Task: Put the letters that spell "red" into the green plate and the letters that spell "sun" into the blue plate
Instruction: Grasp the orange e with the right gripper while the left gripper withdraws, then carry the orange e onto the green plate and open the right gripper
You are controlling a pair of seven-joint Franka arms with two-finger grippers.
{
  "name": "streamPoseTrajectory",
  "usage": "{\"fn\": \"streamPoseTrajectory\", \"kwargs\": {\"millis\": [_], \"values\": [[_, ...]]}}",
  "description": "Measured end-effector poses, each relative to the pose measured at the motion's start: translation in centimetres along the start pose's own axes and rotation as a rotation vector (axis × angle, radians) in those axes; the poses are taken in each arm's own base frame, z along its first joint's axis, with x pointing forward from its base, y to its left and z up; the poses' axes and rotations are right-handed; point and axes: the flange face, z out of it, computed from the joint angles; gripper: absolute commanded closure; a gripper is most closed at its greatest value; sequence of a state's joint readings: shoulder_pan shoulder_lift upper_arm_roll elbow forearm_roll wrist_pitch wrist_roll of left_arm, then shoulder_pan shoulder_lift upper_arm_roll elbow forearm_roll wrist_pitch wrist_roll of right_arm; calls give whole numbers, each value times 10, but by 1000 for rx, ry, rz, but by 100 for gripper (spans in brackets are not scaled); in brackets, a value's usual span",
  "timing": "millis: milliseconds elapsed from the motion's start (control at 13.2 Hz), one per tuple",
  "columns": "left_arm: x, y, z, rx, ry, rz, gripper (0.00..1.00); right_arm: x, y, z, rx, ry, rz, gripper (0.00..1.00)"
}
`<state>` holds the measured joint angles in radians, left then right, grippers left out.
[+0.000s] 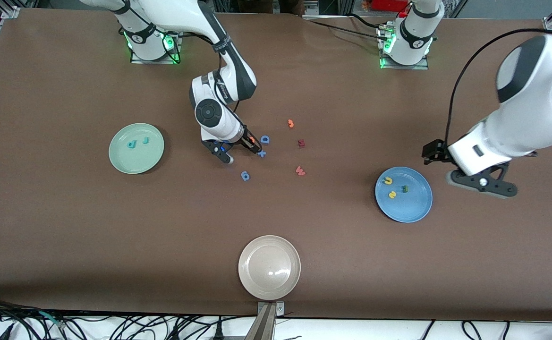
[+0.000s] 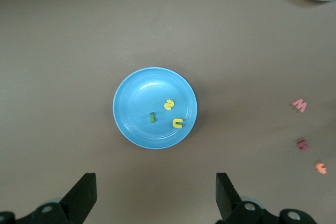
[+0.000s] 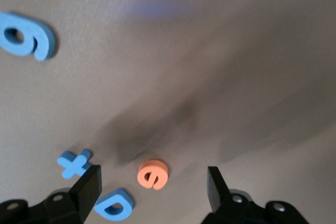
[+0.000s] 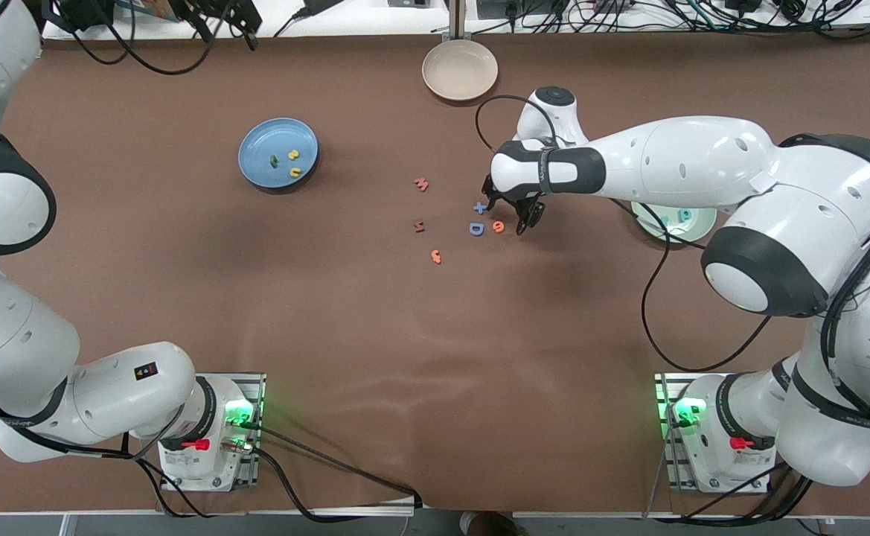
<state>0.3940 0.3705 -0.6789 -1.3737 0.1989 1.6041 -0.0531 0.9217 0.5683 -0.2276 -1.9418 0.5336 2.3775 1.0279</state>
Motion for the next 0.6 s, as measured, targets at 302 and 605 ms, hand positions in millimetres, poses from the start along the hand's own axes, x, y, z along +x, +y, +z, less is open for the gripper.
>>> {"fn": "streamPoseTrajectory", "kwargs": {"millis": [302,605], "values": [[-24,-31,-57,22,59,-93,0,-13,0,16,-24,-4,19,15],[-61,-44,-78,60,54,-52,0,-15,1,22,-34,-5,23,38]]}}
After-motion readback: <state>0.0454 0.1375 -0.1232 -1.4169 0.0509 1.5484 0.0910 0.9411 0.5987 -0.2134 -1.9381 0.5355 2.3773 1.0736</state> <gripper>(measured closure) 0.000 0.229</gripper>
